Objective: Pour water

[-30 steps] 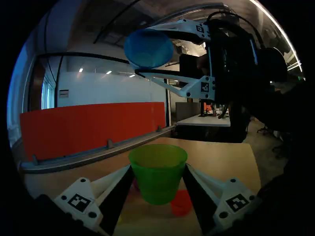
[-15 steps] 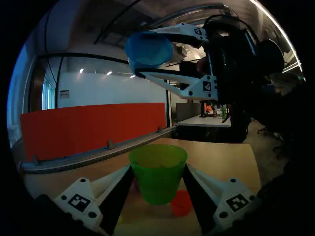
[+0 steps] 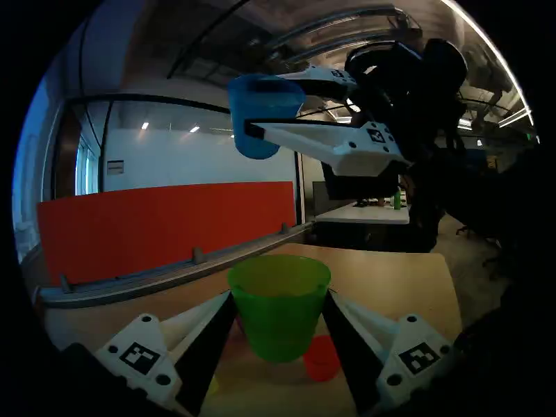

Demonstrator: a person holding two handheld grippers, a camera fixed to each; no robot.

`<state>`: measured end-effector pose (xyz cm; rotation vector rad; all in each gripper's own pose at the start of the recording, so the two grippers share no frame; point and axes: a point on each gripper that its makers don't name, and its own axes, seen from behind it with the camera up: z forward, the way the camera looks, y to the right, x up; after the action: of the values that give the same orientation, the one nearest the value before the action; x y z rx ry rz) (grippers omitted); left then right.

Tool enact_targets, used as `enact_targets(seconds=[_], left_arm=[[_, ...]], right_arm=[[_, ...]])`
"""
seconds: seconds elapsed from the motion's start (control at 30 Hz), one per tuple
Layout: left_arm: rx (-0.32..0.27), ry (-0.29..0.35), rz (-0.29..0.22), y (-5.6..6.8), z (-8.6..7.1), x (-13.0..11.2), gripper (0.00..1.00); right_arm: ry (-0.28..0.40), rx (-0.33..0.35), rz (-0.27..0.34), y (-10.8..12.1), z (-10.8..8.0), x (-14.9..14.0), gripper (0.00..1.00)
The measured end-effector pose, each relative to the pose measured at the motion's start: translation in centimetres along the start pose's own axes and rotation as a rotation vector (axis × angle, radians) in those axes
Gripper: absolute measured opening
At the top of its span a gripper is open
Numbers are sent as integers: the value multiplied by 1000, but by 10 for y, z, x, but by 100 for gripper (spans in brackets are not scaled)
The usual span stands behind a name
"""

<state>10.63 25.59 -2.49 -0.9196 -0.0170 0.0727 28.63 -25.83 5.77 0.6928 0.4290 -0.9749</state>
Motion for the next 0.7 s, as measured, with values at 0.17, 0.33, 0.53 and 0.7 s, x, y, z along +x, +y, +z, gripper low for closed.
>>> enact_targets(seconds=[0.17,0.33,0.53,0.7], left_arm=[[-1,1,2,1,0,1,82],[0,-1,5,0,0,1,82],[0,-1,7,1,0,1,82],[0,-1,9,1,0,2,82]], right_arm=[[3,22,186,-6,-3,7,91],[3,65,361,-14,-5,14,90],[11,129,570,-28,-9,25,90],[18,164,707,-33,-10,31,90]])
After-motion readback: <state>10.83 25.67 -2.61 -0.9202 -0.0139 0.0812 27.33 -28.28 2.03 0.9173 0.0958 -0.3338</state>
